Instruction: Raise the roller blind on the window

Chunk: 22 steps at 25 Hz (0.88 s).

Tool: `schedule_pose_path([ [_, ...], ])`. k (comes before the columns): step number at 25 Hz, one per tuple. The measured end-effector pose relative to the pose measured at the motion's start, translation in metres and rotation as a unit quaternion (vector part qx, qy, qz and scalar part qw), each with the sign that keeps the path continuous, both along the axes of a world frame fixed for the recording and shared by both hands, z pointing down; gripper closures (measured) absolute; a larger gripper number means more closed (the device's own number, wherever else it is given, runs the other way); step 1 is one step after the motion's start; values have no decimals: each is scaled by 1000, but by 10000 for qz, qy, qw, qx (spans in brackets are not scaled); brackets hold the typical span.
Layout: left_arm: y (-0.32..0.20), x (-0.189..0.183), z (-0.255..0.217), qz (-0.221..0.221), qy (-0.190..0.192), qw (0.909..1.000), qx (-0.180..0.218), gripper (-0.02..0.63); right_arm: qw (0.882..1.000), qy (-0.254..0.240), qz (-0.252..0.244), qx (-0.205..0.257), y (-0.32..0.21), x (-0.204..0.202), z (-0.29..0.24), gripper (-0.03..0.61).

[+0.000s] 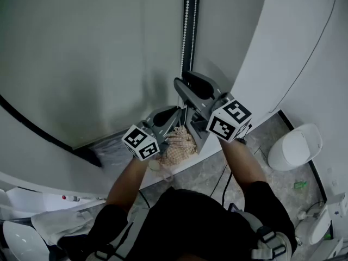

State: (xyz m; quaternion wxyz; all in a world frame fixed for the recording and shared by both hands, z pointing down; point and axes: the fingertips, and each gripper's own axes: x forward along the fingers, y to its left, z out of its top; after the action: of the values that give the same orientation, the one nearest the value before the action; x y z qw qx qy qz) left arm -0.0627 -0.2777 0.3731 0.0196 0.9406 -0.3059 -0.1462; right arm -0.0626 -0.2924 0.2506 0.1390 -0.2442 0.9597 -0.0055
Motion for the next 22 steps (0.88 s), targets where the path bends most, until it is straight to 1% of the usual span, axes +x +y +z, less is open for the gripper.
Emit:
schedule_pose_path([
  [2, 2, 2, 0, 2, -35, 10000, 10, 609, 10000, -3, -23, 35, 1, -1, -1, 460],
  [5, 3, 0, 0, 4, 23, 10000, 22, 607, 9998, -181, -7, 31, 1, -1, -8, 497],
  [9, 2, -2, 1, -8, -7, 10000, 87, 609, 9996, -249, -119, -64, -2, -5, -13, 516],
  [11, 3, -3, 2, -7, -7, 9999, 112, 607, 9997, -242, -97, -20, -1, -6, -13, 557],
  [14, 0, -4, 5, -34, -41, 9999, 127, 609, 9997, -174, -13, 159, -2, -5, -10, 560],
  [18, -7, -3, 9, -56, -156, 9998, 138, 609, 9967, 263, 168, 744, 1, -8, -6, 563],
  [19, -9, -3, 10, -61, -156, 9998, 122, 609, 9965, 270, 180, 764, 1, -7, -6, 563],
  [22, -13, 0, 18, -100, -226, 9997, 78, 609, 9981, 99, 196, 578, -5, 0, 3, 563],
])
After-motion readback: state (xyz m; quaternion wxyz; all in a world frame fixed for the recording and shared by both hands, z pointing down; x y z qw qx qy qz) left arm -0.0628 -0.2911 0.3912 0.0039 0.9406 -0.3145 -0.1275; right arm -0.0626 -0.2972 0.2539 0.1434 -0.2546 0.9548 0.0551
